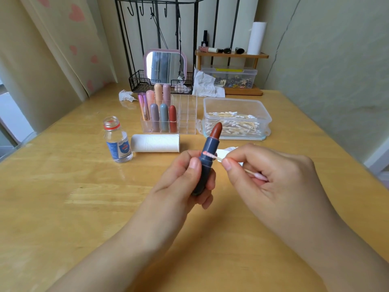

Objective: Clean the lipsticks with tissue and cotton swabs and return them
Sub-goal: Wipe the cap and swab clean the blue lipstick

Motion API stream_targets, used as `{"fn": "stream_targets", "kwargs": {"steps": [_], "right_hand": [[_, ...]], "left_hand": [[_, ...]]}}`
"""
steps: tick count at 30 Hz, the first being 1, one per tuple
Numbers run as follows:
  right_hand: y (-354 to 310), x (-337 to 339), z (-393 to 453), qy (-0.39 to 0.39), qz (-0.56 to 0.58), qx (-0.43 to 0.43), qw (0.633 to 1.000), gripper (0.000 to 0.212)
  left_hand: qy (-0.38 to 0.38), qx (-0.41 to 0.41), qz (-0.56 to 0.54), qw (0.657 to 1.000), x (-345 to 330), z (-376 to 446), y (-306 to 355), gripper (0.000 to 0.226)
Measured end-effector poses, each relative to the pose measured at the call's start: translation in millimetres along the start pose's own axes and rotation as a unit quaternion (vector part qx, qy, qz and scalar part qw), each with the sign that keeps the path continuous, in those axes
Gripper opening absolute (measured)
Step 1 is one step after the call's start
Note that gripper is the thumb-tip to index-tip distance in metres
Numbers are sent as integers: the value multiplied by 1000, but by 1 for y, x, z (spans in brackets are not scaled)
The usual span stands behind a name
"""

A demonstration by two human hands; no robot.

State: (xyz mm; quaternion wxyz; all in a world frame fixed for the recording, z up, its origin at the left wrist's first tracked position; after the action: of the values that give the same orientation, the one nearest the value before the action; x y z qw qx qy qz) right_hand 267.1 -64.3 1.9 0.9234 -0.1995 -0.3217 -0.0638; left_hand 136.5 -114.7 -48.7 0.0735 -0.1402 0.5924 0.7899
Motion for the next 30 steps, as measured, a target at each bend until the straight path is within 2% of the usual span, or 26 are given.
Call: {"fn": "stream_targets", "kwargs": {"steps": [9, 30], "right_hand": [[7, 5, 0, 30, -16, -18, 999, 21], [7, 7, 1, 46, -10, -23, 999, 20]], "left_hand": [[-21, 0, -1, 1000, -4, -4, 4, 29], [-15, -4, 25, 1000, -6, -6, 6, 23]]}}
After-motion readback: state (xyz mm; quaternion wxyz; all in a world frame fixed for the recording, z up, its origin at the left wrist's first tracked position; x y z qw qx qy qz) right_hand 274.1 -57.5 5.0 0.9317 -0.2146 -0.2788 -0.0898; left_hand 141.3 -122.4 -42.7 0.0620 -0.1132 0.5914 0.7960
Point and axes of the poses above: each hand's wrist, its own z-axis towards the middle knuckle, its own x-axis out of the back of the hand, y = z × x, the point moved 3 cm from there along z, towards the middle knuckle, and after that the axes turned 4 degrees about -y, right-handed, at the moved point
